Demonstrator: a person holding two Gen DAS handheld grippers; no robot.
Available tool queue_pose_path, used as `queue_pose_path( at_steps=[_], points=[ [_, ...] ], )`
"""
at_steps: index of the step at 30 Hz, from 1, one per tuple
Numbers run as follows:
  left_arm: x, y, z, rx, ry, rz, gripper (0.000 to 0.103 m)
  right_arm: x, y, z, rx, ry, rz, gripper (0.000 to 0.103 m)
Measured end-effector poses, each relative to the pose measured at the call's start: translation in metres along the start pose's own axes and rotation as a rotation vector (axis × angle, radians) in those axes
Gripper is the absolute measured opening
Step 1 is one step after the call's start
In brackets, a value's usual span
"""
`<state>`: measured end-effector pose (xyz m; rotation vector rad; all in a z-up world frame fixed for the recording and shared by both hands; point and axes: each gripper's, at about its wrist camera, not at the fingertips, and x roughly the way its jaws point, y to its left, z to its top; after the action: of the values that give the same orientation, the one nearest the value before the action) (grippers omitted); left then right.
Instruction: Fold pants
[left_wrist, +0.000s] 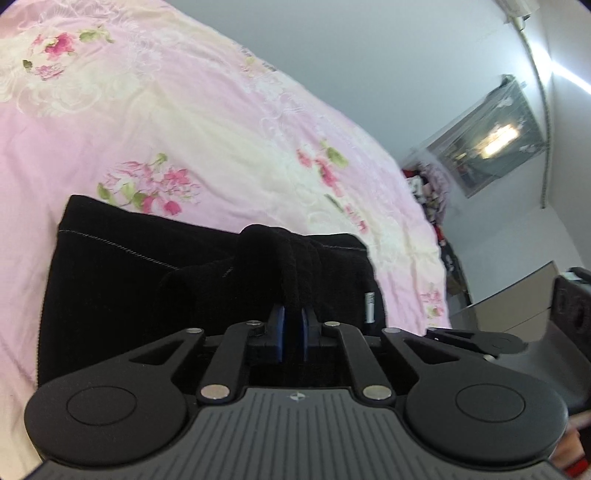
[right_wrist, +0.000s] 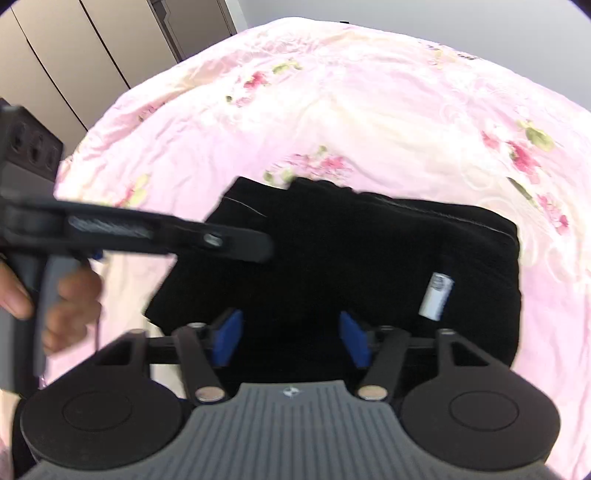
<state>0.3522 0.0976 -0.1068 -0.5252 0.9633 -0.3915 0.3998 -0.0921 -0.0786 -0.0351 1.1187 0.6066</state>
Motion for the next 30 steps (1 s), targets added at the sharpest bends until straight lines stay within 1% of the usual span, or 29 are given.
queue_pose_path(
  at_steps=[1,5,7,9,13,15,17,19,21,23,25,28,30],
  points=[
    [-0.002,0.003,0.0,0.0,0.0,0.008,0.013,0.002,0.006,0.004,-0.001,0.012,-0.011,0.069],
    [-0.024,0.021,-0.006,0.034,-0.04,0.066,0.02,0.017,0.019,0.013,-0.008,0.023,-0.113,0.069],
    [-0.034,0.038,-0.01,0.006,-0.057,0.077,0.021,0.025,0.023,0.022,0.004,0.027,-0.163,0.069],
    [-0.039,0.059,-0.012,-0.038,-0.066,0.079,0.021,0.034,0.033,0.041,0.012,0.036,-0.211,0.068],
    [-0.042,0.091,-0.017,-0.102,-0.083,0.073,0.021,0.066,0.058,0.064,-0.054,0.064,-0.354,0.068],
    [-0.042,0.101,-0.019,-0.116,-0.089,0.063,0.021,0.087,0.075,0.071,-0.143,0.078,-0.47,0.058],
    [-0.042,0.109,-0.022,-0.115,-0.09,0.056,0.021,0.107,0.08,0.077,-0.232,0.108,-0.586,0.054],
    [-0.04,0.113,-0.024,-0.103,-0.088,0.052,0.021,0.124,0.074,0.08,-0.245,0.155,-0.648,0.053],
    [-0.038,0.117,-0.027,-0.096,-0.084,0.041,0.021,0.134,0.063,0.084,-0.205,0.199,-0.643,0.057],
    [-0.035,0.121,-0.028,-0.103,-0.082,0.023,0.021,0.14,0.058,0.088,-0.16,0.221,-0.644,0.059],
    [-0.032,0.123,-0.029,-0.112,-0.08,0.01,0.021,0.149,0.057,0.088,-0.175,0.243,-0.655,0.059],
    [-0.031,0.122,-0.031,-0.115,-0.08,-0.006,0.021,0.16,0.051,0.082,-0.193,0.258,-0.658,0.062],
    [-0.033,0.12,-0.032,-0.107,-0.082,-0.01,0.021,0.158,0.051,0.076,-0.227,0.249,-0.647,0.059]
  ],
)
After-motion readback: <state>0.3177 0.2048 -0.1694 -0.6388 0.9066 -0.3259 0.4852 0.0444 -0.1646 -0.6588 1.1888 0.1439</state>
